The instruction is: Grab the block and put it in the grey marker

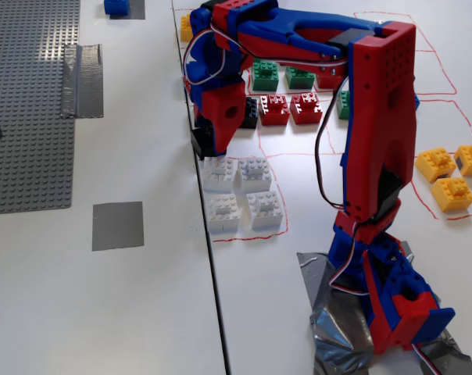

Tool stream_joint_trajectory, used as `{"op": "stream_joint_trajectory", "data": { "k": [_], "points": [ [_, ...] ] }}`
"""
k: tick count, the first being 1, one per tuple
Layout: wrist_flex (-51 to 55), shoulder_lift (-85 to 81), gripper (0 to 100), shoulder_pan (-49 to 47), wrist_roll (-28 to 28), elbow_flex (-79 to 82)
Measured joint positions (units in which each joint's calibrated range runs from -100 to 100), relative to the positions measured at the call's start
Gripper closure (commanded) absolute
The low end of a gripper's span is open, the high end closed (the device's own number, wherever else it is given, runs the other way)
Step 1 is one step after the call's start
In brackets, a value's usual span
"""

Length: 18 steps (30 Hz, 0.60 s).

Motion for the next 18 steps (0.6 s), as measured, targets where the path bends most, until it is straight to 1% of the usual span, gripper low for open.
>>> {"op": "stream_joint_trajectory", "data": {
  "k": [8,14,18],
  "points": [
    [0.1,2.1,76,0.0,-0.2,-1.7],
    [0.0,2.3,81,0.0,-0.2,-2.1],
    [0.0,2.7,88,0.0,-0.3,-2.2]
  ]
}}
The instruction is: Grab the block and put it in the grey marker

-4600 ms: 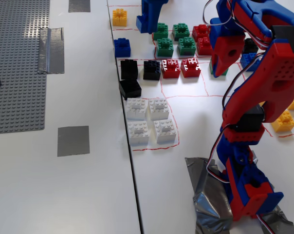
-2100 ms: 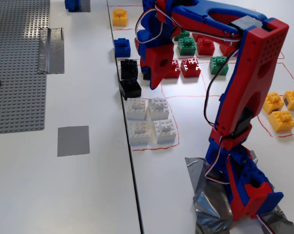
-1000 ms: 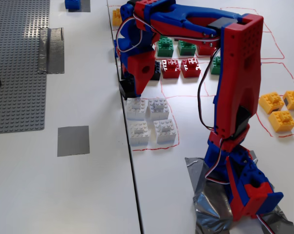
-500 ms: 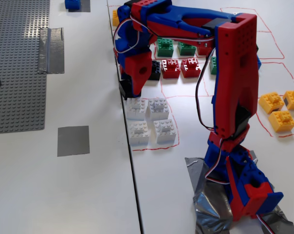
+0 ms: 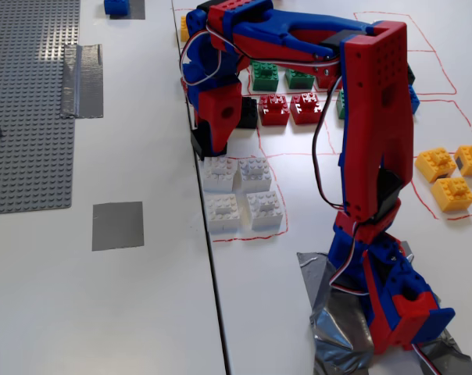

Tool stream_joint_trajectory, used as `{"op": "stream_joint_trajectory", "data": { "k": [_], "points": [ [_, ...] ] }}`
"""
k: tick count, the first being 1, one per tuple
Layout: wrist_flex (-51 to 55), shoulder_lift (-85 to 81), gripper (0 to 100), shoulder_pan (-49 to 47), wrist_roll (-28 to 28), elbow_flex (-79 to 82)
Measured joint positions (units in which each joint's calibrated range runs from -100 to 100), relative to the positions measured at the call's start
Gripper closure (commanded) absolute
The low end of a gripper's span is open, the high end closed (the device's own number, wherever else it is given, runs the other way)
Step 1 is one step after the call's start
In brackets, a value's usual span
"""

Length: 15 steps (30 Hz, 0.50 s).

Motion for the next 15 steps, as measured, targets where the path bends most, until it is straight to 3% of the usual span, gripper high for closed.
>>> {"op": "stream_joint_trajectory", "data": {
  "k": [4,15],
  "points": [
    [0.2,0.0,99,0.0,0.0,-0.4],
    [2.5,0.4,100,0.0,-0.3,-2.3]
  ]
}}
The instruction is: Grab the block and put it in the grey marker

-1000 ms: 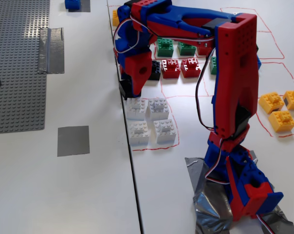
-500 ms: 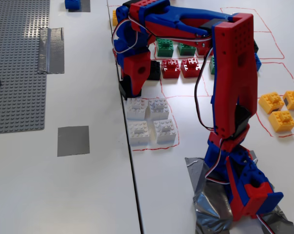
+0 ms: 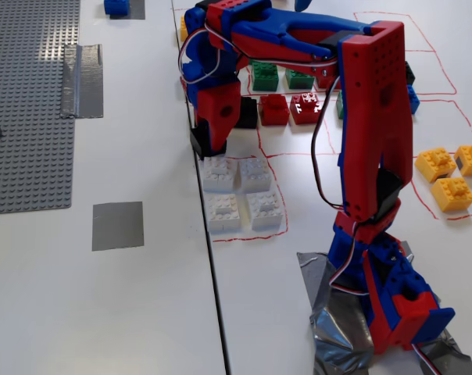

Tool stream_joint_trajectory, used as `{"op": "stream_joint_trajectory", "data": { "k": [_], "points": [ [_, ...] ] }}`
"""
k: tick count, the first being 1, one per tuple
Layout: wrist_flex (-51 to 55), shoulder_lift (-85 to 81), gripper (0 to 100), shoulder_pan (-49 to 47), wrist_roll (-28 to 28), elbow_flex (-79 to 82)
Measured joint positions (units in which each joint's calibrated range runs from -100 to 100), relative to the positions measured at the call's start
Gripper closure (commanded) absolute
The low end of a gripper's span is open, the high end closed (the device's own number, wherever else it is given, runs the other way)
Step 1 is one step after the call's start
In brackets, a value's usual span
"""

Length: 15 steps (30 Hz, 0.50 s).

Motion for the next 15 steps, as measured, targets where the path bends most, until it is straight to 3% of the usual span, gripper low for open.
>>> {"op": "stream_joint_trajectory", "data": {
  "k": [15],
  "points": [
    [4.4,0.0,100,0.0,3.8,-5.5]
  ]
}}
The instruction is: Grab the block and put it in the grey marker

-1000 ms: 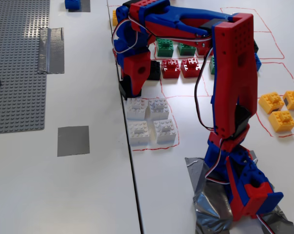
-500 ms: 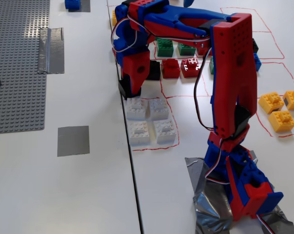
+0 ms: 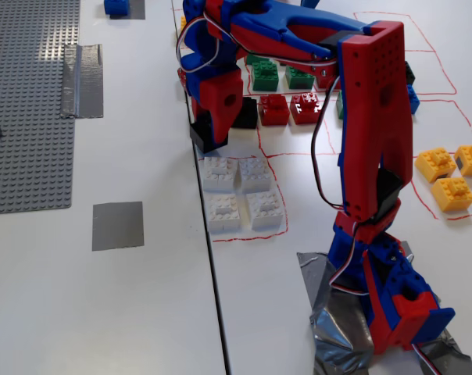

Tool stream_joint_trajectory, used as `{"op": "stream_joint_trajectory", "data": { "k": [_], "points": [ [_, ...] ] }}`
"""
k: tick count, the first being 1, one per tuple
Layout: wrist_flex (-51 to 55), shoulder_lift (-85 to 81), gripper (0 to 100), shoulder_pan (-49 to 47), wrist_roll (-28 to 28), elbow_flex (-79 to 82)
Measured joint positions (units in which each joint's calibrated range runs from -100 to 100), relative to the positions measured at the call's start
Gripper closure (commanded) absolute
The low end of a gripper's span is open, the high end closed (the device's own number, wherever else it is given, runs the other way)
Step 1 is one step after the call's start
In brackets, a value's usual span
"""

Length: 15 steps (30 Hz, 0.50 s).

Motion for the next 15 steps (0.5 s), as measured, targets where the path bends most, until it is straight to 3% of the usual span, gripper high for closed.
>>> {"op": "stream_joint_trajectory", "data": {
  "k": [15],
  "points": [
    [4.8,-5.6,100,-2.5,7.6,-3.6]
  ]
}}
